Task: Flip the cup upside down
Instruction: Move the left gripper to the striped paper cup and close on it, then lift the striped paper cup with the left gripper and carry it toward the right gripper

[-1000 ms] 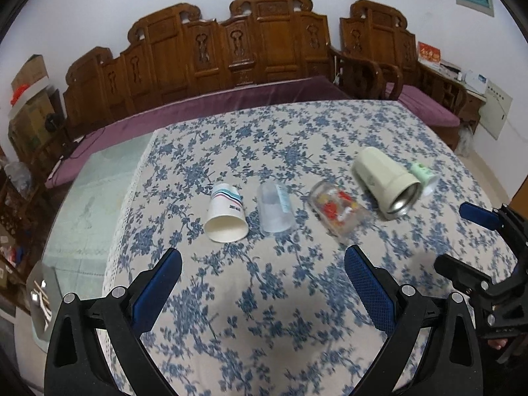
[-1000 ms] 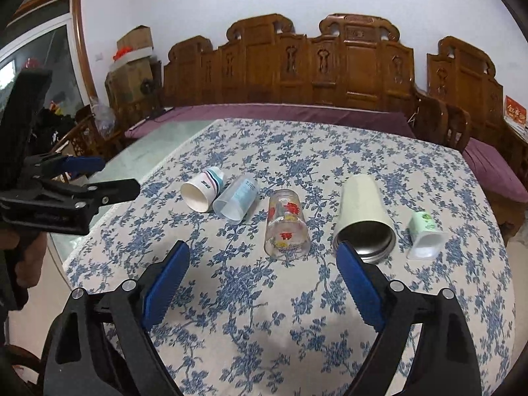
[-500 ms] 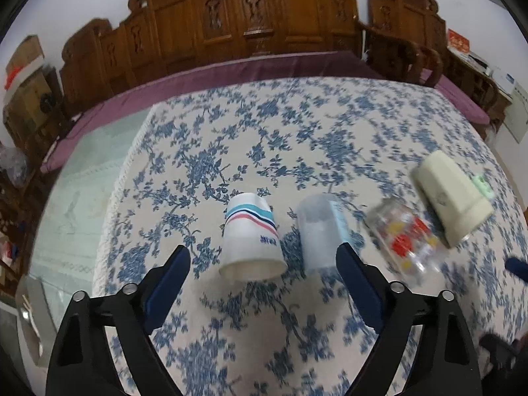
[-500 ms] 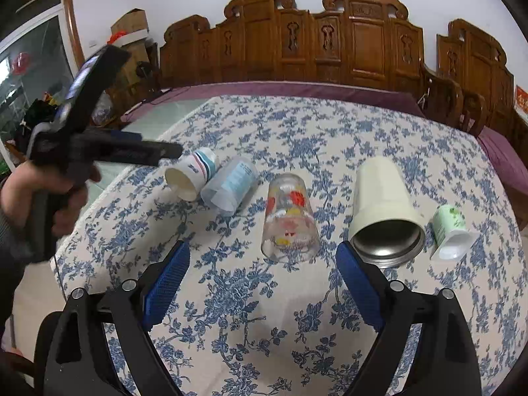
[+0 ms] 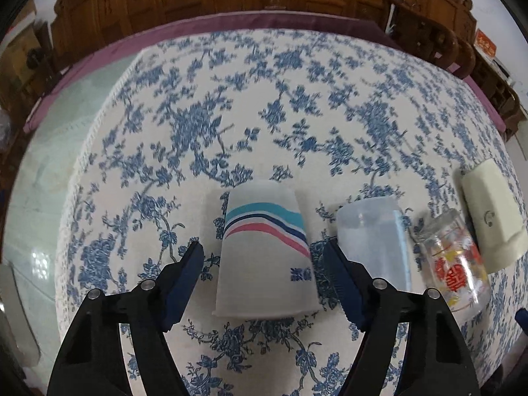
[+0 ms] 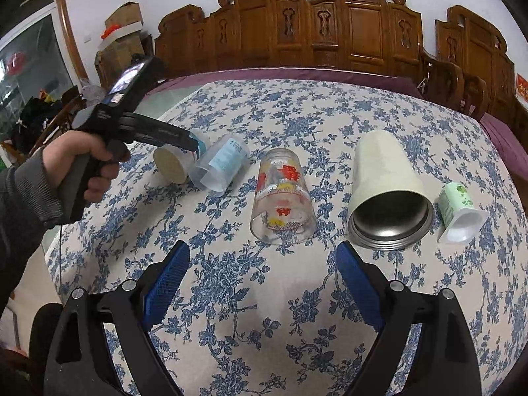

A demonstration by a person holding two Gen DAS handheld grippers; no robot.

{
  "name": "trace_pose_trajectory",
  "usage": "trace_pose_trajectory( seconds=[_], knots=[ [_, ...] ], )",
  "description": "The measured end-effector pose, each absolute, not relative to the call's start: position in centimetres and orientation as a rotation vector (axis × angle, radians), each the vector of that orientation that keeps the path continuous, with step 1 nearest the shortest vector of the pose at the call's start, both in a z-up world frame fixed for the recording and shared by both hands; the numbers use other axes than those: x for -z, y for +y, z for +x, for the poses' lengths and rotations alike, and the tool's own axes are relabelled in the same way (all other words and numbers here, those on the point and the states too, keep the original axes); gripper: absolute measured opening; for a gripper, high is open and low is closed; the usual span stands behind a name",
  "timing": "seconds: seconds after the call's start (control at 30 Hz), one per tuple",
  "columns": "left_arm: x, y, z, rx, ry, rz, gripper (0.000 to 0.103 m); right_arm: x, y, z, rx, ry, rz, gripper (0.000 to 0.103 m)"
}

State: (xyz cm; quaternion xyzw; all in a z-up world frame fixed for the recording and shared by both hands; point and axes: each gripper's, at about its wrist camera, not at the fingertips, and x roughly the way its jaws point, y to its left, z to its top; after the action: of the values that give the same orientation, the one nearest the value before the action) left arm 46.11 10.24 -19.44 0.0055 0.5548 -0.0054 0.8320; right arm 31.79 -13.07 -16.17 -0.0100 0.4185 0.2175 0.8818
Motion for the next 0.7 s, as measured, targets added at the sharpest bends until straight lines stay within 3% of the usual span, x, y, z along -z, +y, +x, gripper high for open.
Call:
trace_pose_trajectory(
  seconds=[0.17, 0.7],
  knots=[
    [20.3, 10.7, 46.4, 0.005, 1.207, -0.006, 0.057, 16.3, -13.4, 31.4, -0.446, 0.877, -0.018, 0.092],
    [14.6, 6.7, 34.9, 0.074, 1.082, 0.064, 0.056, 14.3, -16.8, 26.3, -0.367, 0.832, 0.01, 0.092]
  ],
)
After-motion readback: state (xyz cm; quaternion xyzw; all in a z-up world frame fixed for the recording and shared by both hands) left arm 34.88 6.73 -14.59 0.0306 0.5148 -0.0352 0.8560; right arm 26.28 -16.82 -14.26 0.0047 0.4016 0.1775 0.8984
